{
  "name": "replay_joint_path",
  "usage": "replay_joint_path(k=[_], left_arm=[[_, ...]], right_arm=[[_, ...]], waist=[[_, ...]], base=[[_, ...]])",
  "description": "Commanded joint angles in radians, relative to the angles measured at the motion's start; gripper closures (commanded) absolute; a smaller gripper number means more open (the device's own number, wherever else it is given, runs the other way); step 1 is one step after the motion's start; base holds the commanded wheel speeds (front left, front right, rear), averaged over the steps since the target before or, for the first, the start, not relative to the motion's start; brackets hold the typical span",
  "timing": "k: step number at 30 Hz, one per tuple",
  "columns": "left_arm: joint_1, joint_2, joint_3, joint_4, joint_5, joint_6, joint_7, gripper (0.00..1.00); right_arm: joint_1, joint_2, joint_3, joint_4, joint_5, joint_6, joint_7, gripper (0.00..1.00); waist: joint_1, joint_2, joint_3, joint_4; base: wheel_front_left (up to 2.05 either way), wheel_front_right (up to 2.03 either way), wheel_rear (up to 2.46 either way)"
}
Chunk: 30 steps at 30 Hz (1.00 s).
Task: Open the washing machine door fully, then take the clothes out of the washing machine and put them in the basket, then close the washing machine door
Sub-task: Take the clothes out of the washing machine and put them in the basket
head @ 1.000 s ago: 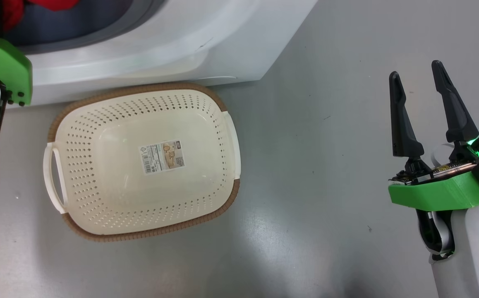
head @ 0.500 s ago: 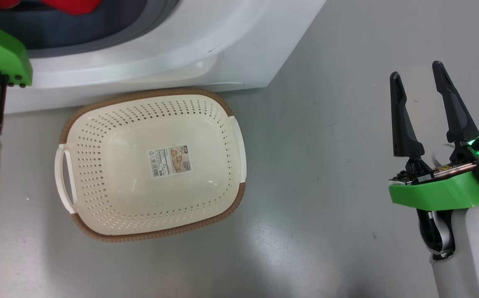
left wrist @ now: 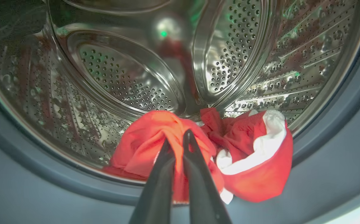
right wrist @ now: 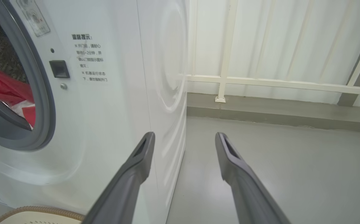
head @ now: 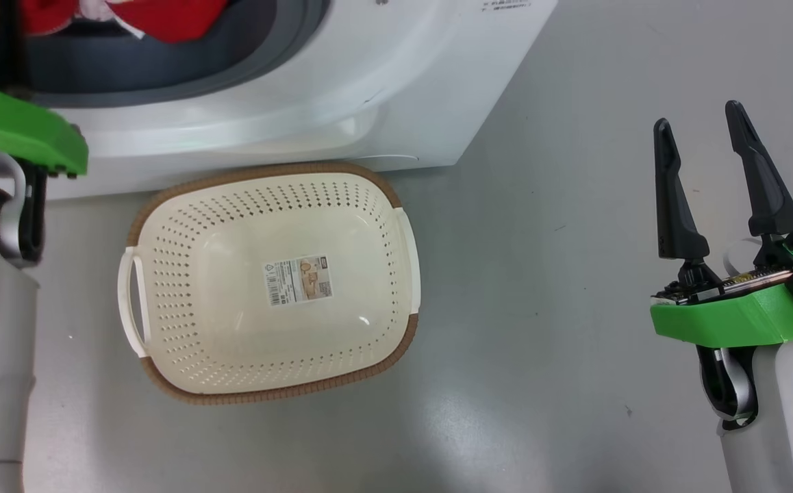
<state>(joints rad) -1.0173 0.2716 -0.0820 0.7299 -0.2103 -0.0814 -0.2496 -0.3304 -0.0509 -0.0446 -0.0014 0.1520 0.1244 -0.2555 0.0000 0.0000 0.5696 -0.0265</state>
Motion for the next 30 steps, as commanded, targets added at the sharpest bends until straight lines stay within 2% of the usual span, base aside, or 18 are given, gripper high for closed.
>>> replay_joint_path(k=[1, 9, 17, 30], left_arm=[[0.044, 0.046, 0.036, -0.055, -0.017, -0.014, -0.012, 1.0], [0.147, 0.043, 0.068, -0.182, -0.036, -0.026, -0.012, 1.0], [0.301, 0.017, 0.092, -0.339, -0.048, -0.033, -0.012, 1.0], [0.532, -0.033, 0.079, -0.56, -0.07, -0.035, -0.006, 1.0]], right_arm=[[0.027, 0.001, 0.02, -0.021, -0.011, 0.006, -0.006, 0.0], [0.031, 0.001, 0.025, -0.006, -0.009, 0.006, -0.006, 0.0], [0.047, 0.001, 0.031, 0.003, -0.013, 0.006, -0.006, 0.0], [0.104, 0.001, 0.039, 0.02, -0.014, 0.006, -0.006, 0.0]], waist=[[0.0, 0.0, -0.014, 0.007], [0.0, 0.0, -0.047, 0.017], [0.0, 0.0, -0.115, 0.023], [0.0, 0.0, -0.234, 0.048]], base=[[0.0, 0.0, 0.0], [0.0, 0.0, 0.0], [0.0, 0.0, 0.0], [0.0, 0.0, 0.0]])
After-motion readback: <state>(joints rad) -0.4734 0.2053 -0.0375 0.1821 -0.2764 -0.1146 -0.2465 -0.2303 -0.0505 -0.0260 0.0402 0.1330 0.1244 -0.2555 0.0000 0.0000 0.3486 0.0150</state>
